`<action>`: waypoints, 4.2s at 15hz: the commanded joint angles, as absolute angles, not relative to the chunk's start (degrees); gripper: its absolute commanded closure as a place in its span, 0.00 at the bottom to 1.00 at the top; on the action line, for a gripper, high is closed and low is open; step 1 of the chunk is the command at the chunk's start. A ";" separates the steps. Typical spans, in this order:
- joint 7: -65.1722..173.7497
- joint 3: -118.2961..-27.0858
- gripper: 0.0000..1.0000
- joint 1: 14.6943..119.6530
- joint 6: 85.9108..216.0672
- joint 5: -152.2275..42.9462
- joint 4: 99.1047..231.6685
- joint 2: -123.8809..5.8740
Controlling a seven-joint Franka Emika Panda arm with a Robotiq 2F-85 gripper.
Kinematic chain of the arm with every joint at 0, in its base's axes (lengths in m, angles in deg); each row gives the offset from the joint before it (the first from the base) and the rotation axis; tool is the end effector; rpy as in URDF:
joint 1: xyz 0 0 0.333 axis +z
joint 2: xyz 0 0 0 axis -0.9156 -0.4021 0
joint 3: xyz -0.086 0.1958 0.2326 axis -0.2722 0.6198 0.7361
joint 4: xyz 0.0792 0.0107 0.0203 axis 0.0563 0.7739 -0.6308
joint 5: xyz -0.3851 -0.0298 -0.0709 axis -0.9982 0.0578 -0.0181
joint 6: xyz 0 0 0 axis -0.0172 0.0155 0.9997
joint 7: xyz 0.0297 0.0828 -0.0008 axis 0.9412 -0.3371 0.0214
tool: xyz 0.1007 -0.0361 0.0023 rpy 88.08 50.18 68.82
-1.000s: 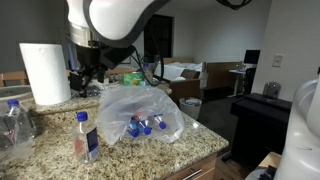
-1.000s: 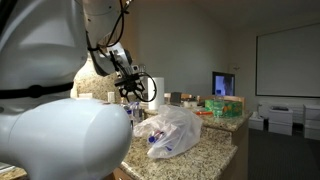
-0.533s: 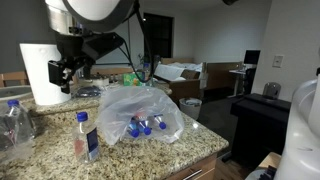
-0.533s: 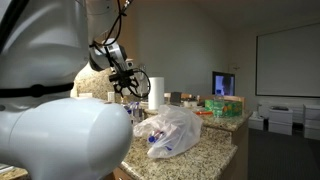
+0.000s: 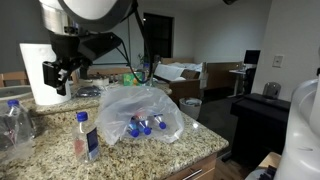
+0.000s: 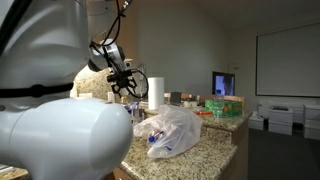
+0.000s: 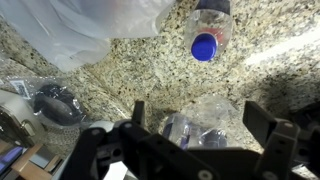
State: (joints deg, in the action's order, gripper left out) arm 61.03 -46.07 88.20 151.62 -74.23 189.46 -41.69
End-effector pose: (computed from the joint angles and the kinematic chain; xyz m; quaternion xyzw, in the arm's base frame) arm 0.4150 0.4031 0.4871 0.8932 0.3853 0.2223 0.0654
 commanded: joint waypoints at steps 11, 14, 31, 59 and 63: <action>58.21 -47.89 0.00 87.91 156.33 -63.11 196.45 -41.83; 58.65 -47.45 0.00 88.38 157.16 -62.04 197.92 -43.06; 76.80 -51.64 0.42 89.26 179.18 -75.01 199.18 -50.98; 74.80 -50.65 0.58 89.26 171.17 -72.29 199.11 -48.99; 74.26 -51.17 0.84 90.09 170.22 -71.89 199.25 -47.87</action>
State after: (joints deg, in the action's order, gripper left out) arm 74.26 -50.75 89.14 172.12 -72.77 198.16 -50.18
